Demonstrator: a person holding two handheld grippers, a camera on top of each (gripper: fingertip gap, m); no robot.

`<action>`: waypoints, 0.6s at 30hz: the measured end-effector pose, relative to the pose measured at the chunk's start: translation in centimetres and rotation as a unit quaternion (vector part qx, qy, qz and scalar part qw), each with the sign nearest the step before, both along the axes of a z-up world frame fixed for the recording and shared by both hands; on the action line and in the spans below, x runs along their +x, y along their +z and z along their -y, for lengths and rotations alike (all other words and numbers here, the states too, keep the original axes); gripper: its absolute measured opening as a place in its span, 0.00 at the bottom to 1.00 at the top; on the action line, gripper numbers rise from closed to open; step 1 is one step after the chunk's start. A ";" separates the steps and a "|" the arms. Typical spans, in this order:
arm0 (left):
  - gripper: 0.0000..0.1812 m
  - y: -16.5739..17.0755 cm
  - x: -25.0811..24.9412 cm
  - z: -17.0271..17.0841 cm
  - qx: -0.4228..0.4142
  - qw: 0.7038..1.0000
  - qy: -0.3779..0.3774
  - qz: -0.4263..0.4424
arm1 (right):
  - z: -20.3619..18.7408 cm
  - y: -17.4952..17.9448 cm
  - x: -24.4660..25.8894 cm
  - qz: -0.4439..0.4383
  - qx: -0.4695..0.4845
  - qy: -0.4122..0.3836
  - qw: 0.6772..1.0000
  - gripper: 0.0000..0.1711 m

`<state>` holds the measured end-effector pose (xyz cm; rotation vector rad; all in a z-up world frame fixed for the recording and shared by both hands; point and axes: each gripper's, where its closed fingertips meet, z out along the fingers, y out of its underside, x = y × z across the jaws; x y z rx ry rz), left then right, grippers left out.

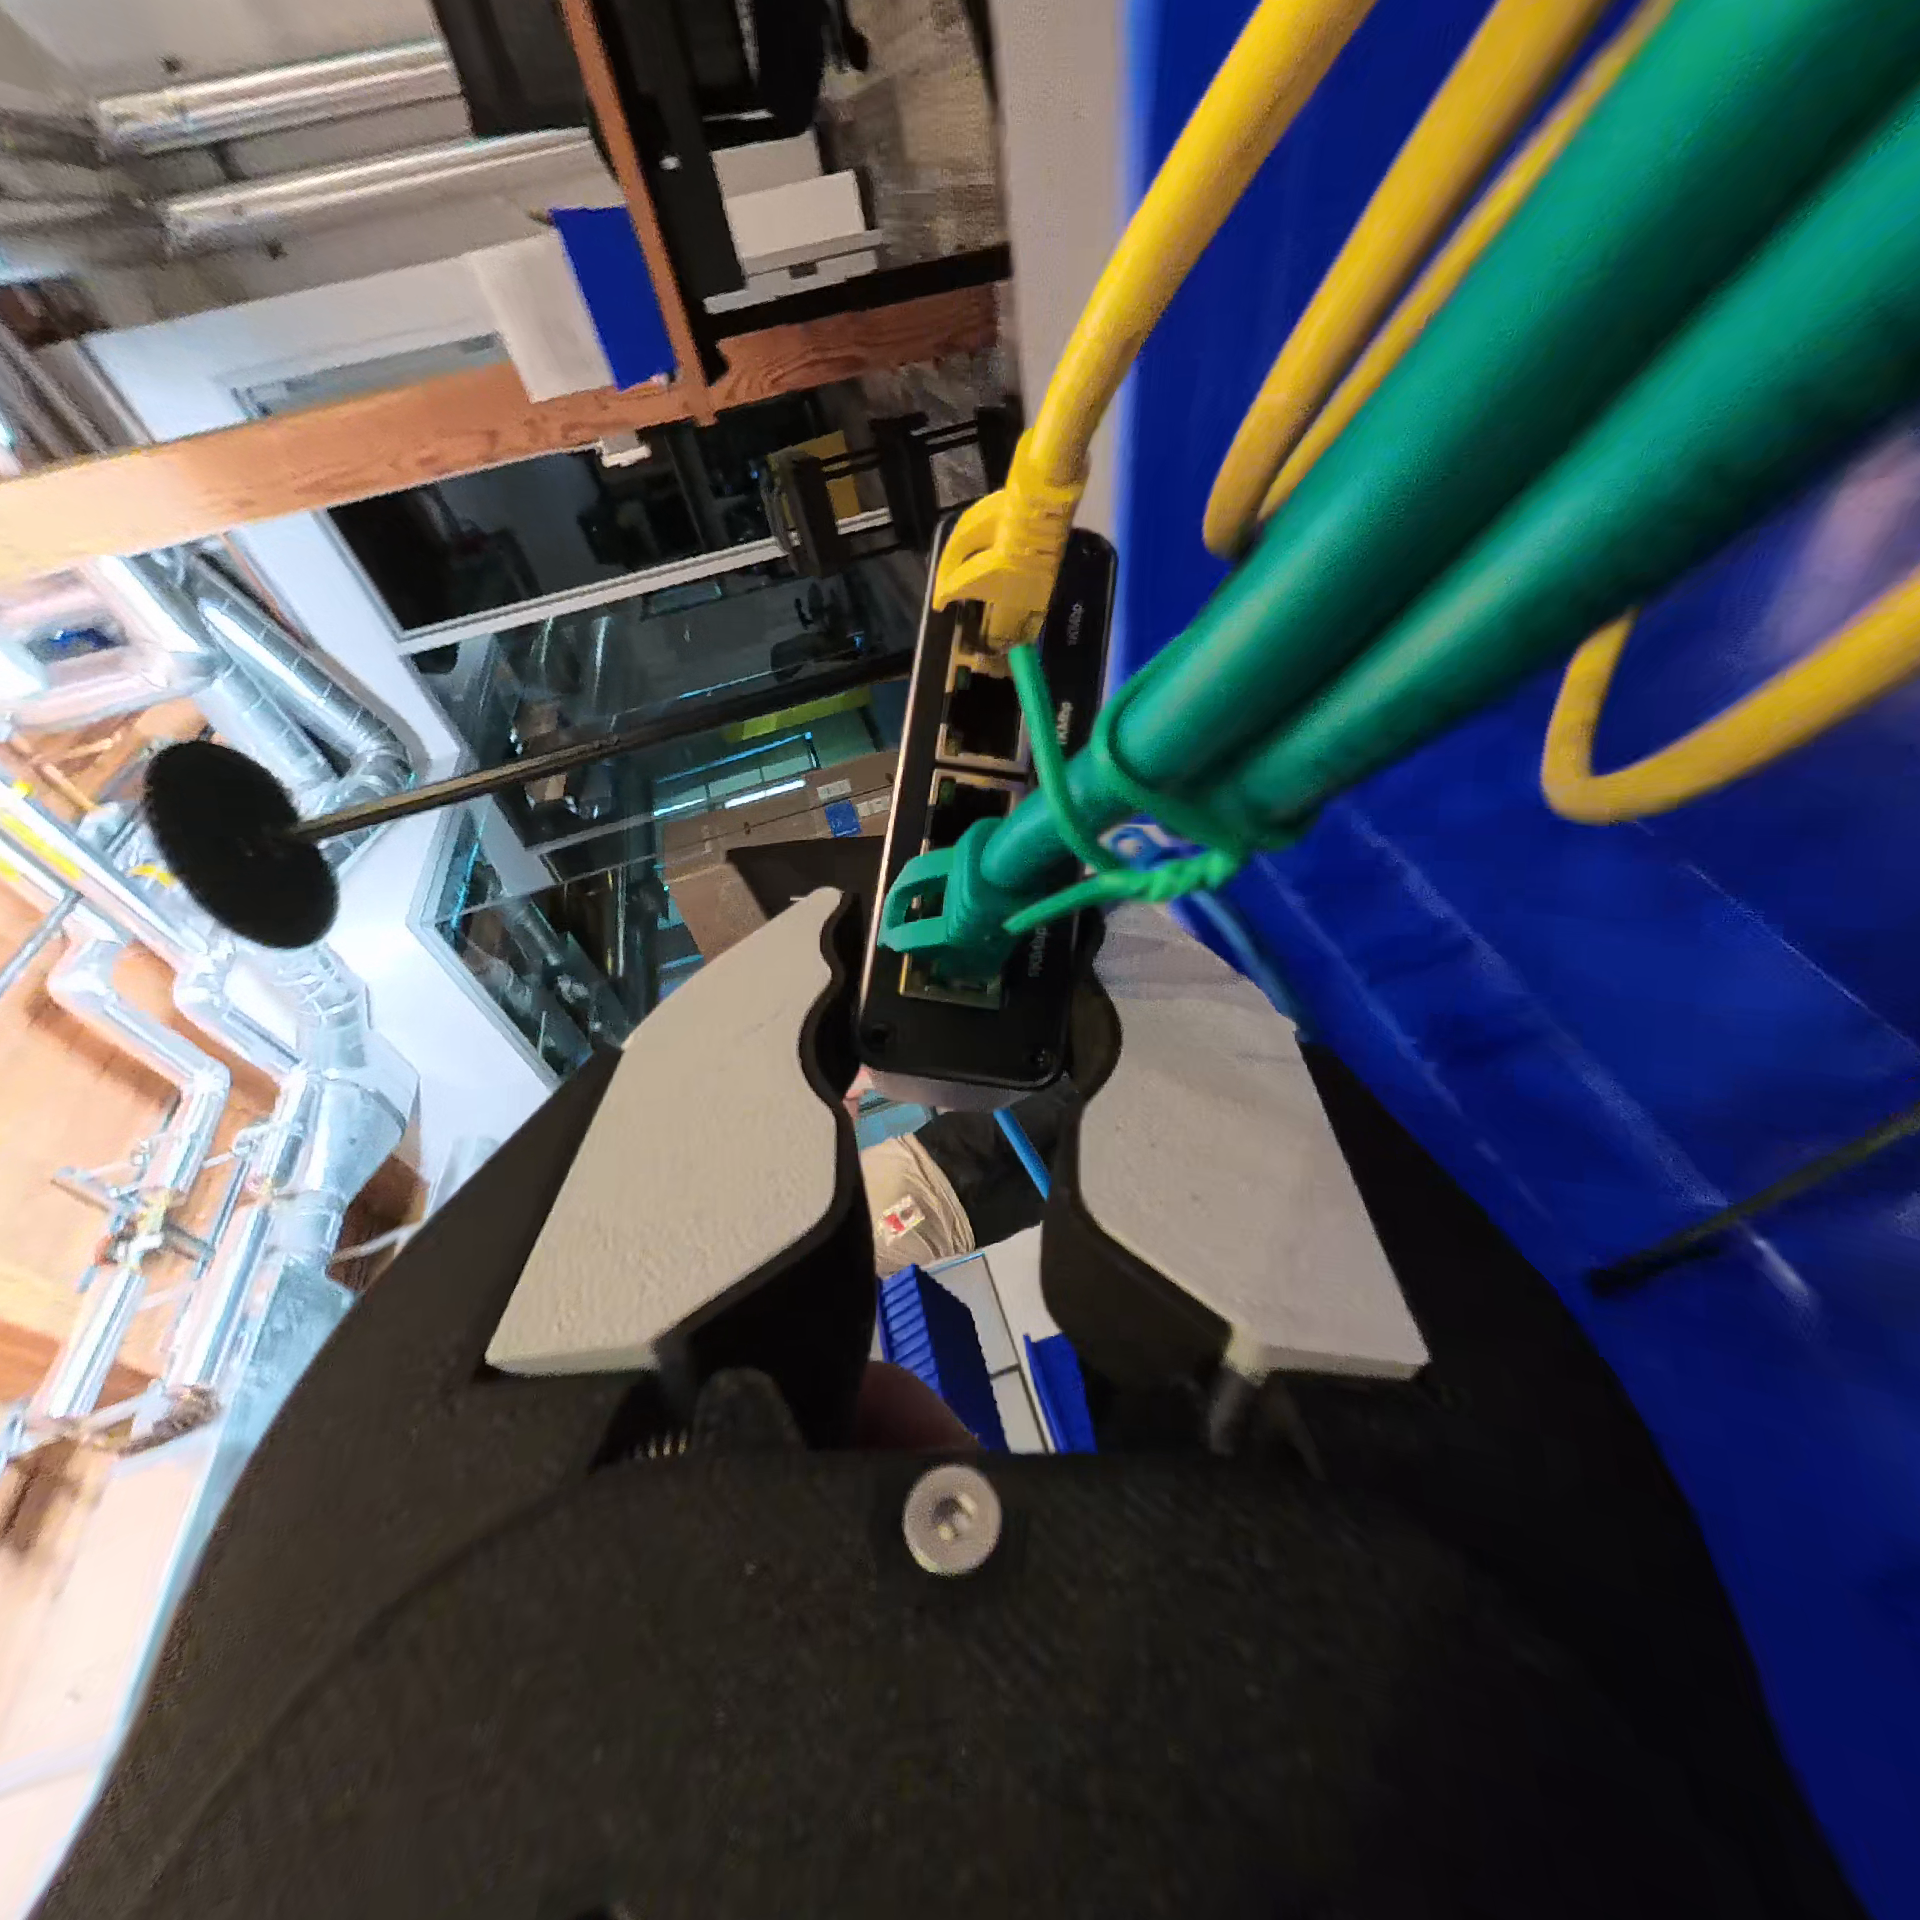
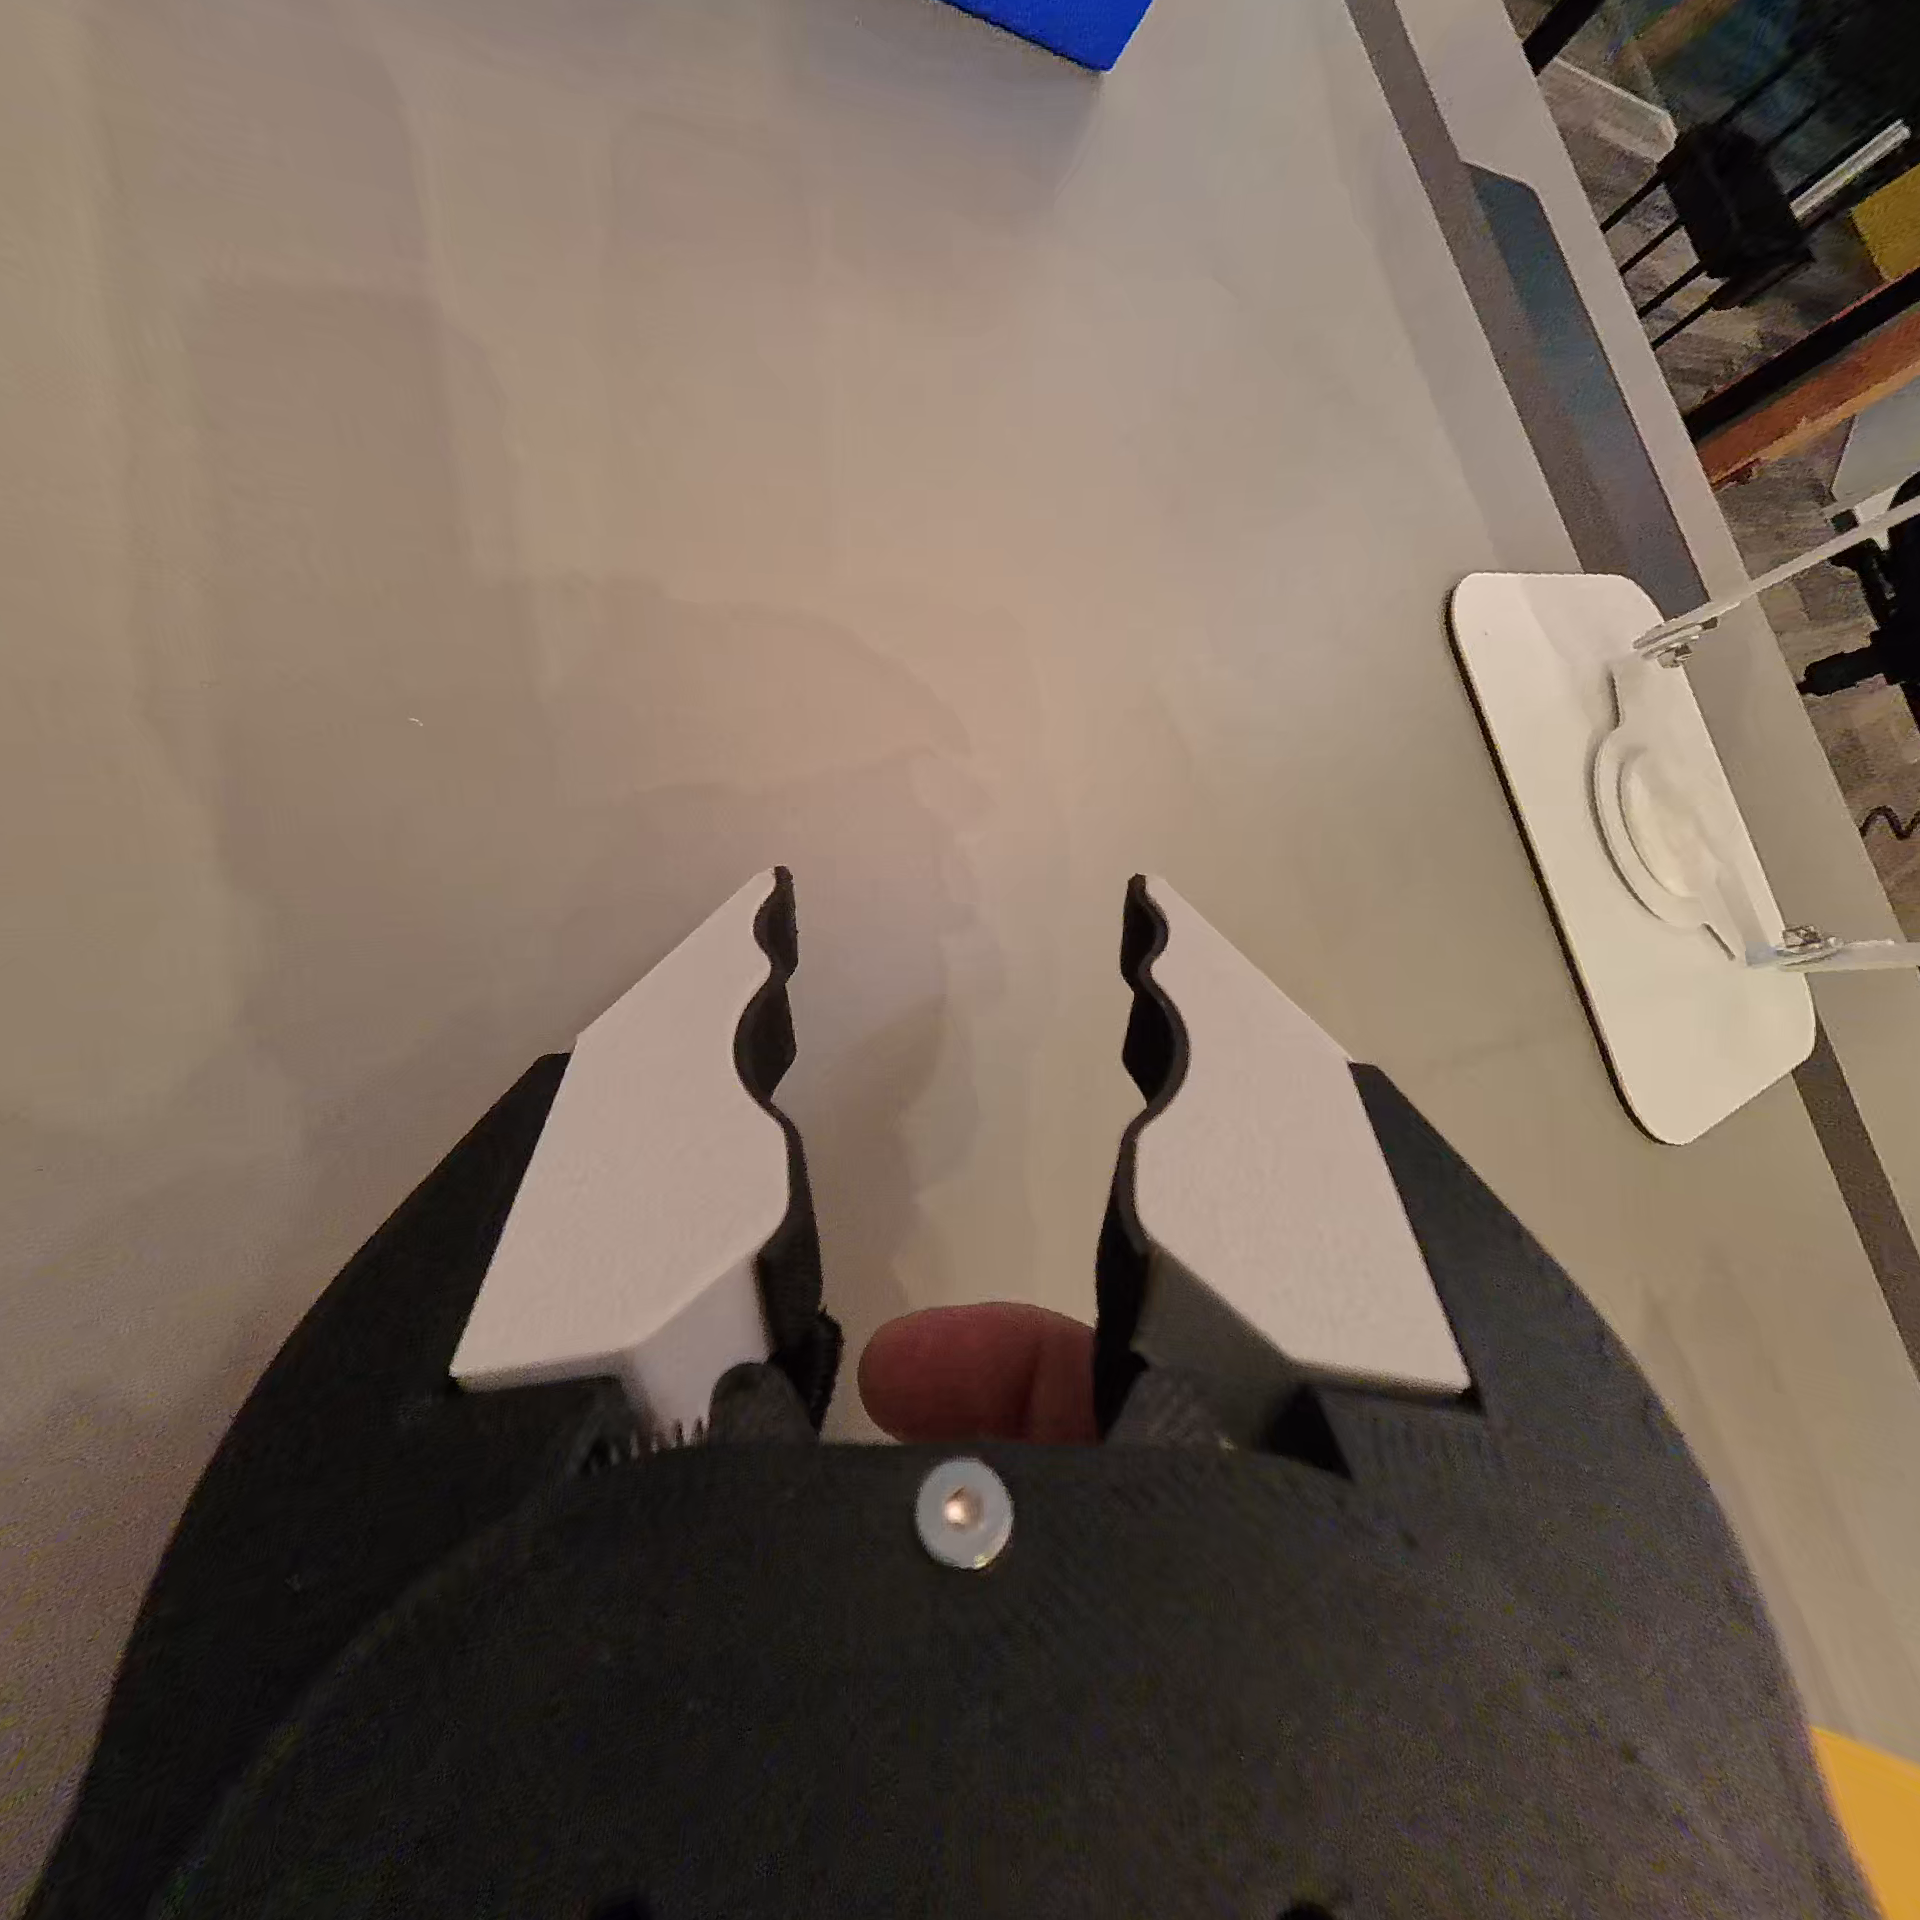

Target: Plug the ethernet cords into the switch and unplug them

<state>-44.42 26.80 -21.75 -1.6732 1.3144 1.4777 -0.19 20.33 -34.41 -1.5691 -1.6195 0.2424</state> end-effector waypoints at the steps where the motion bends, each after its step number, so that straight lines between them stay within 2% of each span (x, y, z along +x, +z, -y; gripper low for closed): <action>1: 0.20 1.2 0.1 0.0 0.018 1.000 0.005 0.003 | 0.0 0.1 0.0 0.000 0.002 0.000 1.000 0.35; 7: 0.20 9.0 0.4 1.1 0.119 0.991 0.041 0.044 | 0.1 0.9 -0.1 -0.011 0.009 0.000 1.000 0.35; 18: 0.20 23.3 3.2 3.3 0.257 0.963 0.050 0.064 | -0.3 2.5 0.3 -0.040 0.013 -0.013 0.999 0.35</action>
